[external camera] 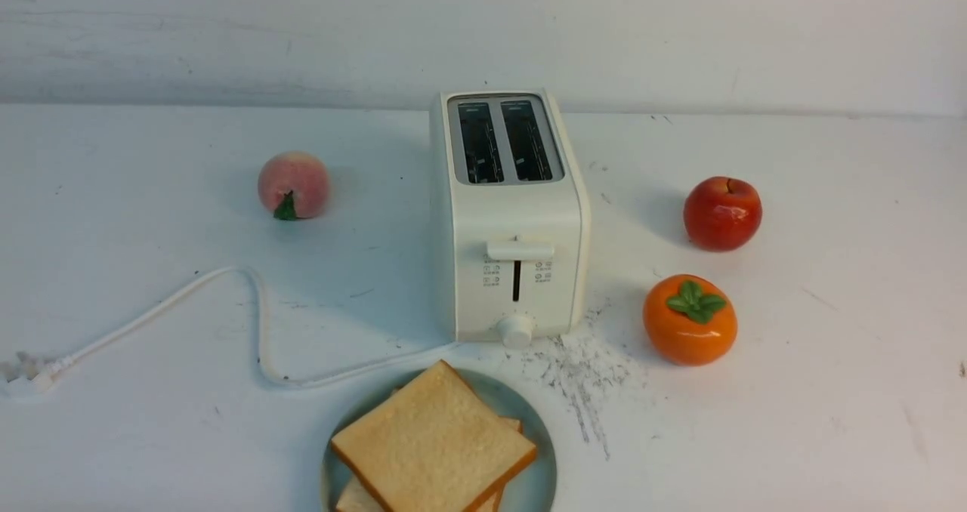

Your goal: Take toasted bread from bread machine on white table place on plate.

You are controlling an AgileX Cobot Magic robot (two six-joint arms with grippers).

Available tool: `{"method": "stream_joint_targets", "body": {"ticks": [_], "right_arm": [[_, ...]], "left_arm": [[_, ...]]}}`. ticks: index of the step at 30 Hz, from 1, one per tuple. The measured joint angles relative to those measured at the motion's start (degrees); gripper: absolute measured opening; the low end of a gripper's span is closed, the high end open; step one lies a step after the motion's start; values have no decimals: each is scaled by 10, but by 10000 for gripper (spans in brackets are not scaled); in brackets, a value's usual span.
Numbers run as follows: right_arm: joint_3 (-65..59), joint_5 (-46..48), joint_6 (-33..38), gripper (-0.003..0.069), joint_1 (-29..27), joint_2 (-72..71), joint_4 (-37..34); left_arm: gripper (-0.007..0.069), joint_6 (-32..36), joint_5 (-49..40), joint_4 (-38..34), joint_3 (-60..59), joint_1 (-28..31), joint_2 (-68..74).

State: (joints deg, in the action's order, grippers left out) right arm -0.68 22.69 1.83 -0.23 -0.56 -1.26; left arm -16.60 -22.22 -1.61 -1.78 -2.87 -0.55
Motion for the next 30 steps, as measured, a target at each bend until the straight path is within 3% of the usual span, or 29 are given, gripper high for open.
{"method": "stream_joint_targets", "body": {"ticks": [30], "right_arm": [[0, 0, 0, 203, 0, 0, 0]], "left_arm": [[134, 0, 0, 0, 0, 0, 0]]}}
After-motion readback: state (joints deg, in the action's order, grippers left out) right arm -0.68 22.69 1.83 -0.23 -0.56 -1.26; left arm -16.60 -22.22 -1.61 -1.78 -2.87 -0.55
